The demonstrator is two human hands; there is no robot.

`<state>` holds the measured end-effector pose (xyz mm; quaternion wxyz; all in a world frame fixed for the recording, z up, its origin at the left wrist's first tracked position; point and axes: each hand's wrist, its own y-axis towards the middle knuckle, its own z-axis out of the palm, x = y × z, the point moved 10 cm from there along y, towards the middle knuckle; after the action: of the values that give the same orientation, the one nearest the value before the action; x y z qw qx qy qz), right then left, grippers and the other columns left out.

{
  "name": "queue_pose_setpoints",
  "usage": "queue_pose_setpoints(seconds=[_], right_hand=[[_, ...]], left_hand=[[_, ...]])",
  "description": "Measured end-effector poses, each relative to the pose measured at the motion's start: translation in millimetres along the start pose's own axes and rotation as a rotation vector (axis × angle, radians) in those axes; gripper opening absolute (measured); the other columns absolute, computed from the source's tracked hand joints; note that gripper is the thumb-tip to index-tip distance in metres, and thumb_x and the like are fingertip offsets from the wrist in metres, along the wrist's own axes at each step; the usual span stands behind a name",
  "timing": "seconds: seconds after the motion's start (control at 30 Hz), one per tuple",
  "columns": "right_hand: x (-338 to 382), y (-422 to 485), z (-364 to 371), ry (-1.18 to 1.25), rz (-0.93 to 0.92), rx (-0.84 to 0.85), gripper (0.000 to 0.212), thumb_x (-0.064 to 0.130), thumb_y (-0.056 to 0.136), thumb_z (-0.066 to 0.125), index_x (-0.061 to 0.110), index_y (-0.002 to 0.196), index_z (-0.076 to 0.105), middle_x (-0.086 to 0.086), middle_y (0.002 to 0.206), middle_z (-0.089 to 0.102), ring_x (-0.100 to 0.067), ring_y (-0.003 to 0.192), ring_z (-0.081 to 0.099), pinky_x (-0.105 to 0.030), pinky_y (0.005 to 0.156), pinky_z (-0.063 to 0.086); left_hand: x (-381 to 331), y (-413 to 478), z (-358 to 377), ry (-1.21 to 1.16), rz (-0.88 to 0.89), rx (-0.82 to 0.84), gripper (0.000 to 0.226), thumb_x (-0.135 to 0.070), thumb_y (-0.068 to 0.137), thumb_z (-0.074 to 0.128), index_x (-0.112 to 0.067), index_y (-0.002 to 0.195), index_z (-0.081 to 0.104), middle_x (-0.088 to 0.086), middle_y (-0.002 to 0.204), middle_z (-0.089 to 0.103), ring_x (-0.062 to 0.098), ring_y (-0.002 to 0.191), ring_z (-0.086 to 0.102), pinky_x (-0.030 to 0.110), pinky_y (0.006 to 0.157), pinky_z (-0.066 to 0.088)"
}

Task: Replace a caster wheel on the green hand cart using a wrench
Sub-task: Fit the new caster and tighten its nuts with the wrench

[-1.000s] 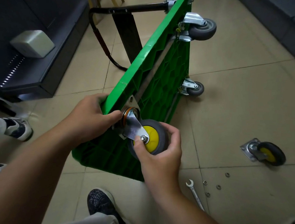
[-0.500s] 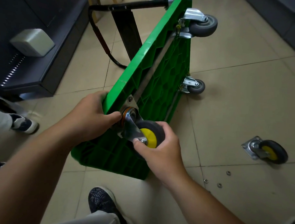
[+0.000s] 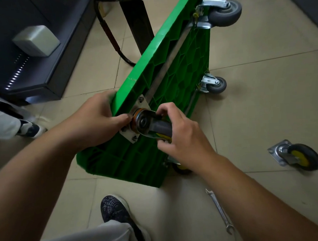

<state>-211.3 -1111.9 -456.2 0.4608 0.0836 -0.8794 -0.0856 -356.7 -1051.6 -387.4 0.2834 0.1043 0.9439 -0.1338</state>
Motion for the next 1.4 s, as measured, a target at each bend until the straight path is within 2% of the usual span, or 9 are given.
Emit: queue_pose_setpoints(seconds=[0.13,0.4,0.57,0.67,0.87,0.97,1.2,1.3,1.4], right_hand=[[-2,2,1,-0.049,-0.071,-0.008,0.069,0.015,0.073,0.078,0.023,0.133,0.043,0.008,0.126,0.054,-0.020,0.101,0.060,-0.035,0.077,0.053],[1,13,1,-0.169,-0.221,0.039,0.060,0.015,0.075,0.077,0.017,0.127,0.048,0.002,0.120,0.050,-0.023,0.104,0.059,-0.038,0.076,0.054],[6,23,14,-0.175,-0.288,0.104,0.060,0.017,0.075,0.079,0.016,0.123,0.044,-0.001,0.121,0.050,-0.028,0.101,0.062,-0.042,0.071,0.055],[3,32,11,-0.208,-0.327,0.146,0.063,0.017,0.073,0.081,0.015,0.126,0.046,0.000,0.123,0.049,-0.025,0.097,0.062,-0.043,0.069,0.055],[-14,51,-19,-0.228,-0.355,0.172,0.060,0.013,0.073,0.082,0.019,0.120,0.044,0.003,0.119,0.050,-0.024,0.086,0.062,-0.045,0.063,0.054],[-20,50,-25,-0.209,-0.357,0.166,0.057,0.013,0.074,0.079,0.018,0.120,0.046,0.002,0.119,0.052,-0.027,0.087,0.063,-0.047,0.064,0.054],[-45,33,-28,-0.001,-0.221,0.040,0.059,0.024,0.075,0.079,0.019,0.129,0.054,0.004,0.117,0.059,-0.015,0.102,0.061,-0.039,0.083,0.055],[-70,19,-32,0.158,-0.074,-0.014,0.078,0.038,0.071,0.089,0.021,0.136,0.049,0.004,0.122,0.061,-0.010,0.111,0.061,-0.030,0.096,0.052],[-117,-10,-30,0.204,0.091,-0.062,0.087,0.043,0.064,0.093,0.022,0.137,0.049,0.004,0.118,0.063,-0.010,0.108,0.062,-0.021,0.095,0.048]], left_hand=[[2,0,0,-0.019,0.003,0.001,0.026,-0.012,0.093,0.071,-0.021,0.117,0.064,0.004,0.087,0.073,0.009,0.068,0.072,0.019,0.052,0.055],[6,-3,1,-0.058,-0.013,-0.028,0.028,-0.019,0.092,0.073,-0.021,0.119,0.066,0.002,0.093,0.076,0.018,0.080,0.075,0.049,0.075,0.062],[20,-11,-7,0.024,-0.089,-0.119,0.024,-0.024,0.092,0.073,-0.020,0.114,0.066,0.002,0.087,0.073,0.019,0.076,0.072,0.046,0.069,0.061],[21,-12,-6,0.038,-0.132,-0.162,0.028,-0.029,0.092,0.073,-0.021,0.117,0.065,0.003,0.087,0.071,0.019,0.074,0.070,0.038,0.064,0.058],[3,-3,10,-0.034,-0.176,-0.155,0.041,-0.042,0.080,0.071,-0.029,0.117,0.063,0.001,0.091,0.073,0.022,0.078,0.073,0.049,0.072,0.062],[-4,-1,11,-0.007,-0.192,-0.207,0.030,-0.037,0.084,0.072,-0.028,0.112,0.064,0.003,0.085,0.072,0.024,0.072,0.071,0.050,0.069,0.061],[-7,-4,11,-0.011,-0.216,-0.236,0.025,-0.028,0.088,0.074,-0.023,0.110,0.064,0.004,0.082,0.071,0.024,0.070,0.071,0.049,0.069,0.061],[-8,-4,10,0.002,-0.213,-0.239,0.022,-0.026,0.089,0.072,-0.021,0.109,0.064,0.005,0.081,0.070,0.025,0.070,0.070,0.048,0.069,0.060],[-10,-5,9,0.001,-0.213,-0.243,0.022,-0.026,0.088,0.071,-0.021,0.109,0.064,0.005,0.080,0.068,0.026,0.070,0.069,0.046,0.067,0.060]])
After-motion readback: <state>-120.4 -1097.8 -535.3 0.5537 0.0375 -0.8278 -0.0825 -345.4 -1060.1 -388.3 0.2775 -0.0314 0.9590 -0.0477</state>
